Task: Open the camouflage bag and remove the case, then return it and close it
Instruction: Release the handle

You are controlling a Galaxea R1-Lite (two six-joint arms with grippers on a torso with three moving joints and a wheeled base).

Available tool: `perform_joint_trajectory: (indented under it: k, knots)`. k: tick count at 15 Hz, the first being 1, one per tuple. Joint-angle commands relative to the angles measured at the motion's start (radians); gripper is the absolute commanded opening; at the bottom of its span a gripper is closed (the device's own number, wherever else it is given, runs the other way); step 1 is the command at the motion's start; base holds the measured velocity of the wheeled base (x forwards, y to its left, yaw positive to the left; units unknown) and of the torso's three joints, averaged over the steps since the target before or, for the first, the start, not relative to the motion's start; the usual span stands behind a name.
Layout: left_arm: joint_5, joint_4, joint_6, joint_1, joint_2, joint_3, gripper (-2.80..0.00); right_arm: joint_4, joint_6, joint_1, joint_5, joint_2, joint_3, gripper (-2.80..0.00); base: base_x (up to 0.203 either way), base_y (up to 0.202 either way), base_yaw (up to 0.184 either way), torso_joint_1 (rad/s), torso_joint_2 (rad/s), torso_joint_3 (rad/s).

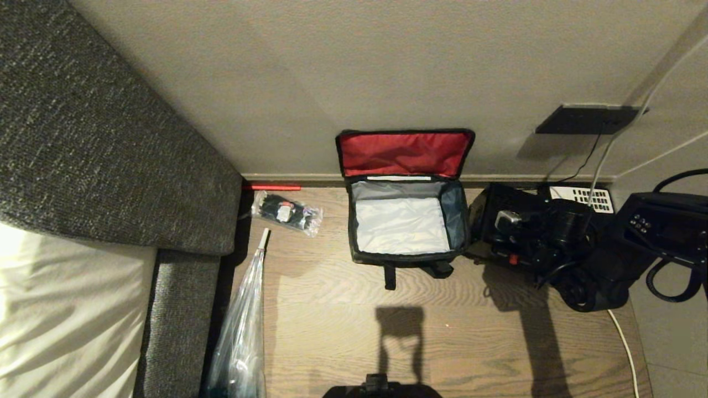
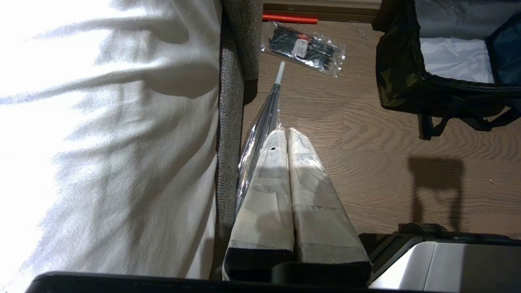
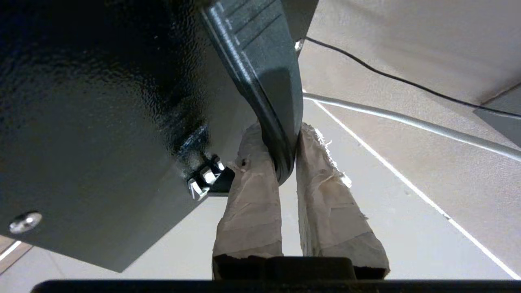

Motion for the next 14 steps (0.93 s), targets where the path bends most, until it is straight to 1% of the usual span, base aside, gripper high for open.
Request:
perform_joint_trajectory:
  k: [1, 2, 4, 5, 14]
  knots:
    - [0.001, 0.000, 0.000, 0.000, 0.000, 0.000, -2.80, -0.003, -0.005, 0.010, -0.005, -0.008, 0.020, -2.80, 0.000, 0.000, 0.000, 0.000, 0.00, 0.000]
    - [0.001, 0.000, 0.000, 0.000, 0.000, 0.000, -2.80, 0.000, -0.001, 0.017, -0.005, -0.008, 0.032, -2.80, 0.000, 0.000, 0.000, 0.000, 0.00, 0.000]
    - [0.001, 0.000, 0.000, 0.000, 0.000, 0.000, -2.80, 0.011, 0.039, 0.037, -0.026, -0.007, 0.046, -2.80, 0.000, 0.000, 0.000, 0.000, 0.00, 0.000]
    - [0.001, 0.000, 0.000, 0.000, -0.001, 0.000, -2.80, 0.013, 0.046, 0.040, -0.028, -0.006, 0.048, -2.80, 0.000, 0.000, 0.000, 0.000, 0.00, 0.000]
    - [0.001, 0.000, 0.002, 0.000, -0.002, 0.000, -2.80, 0.010, 0.049, 0.041, -0.029, 0.027, 0.036, -2.80, 0.000, 0.000, 0.000, 0.000, 0.00, 0.000]
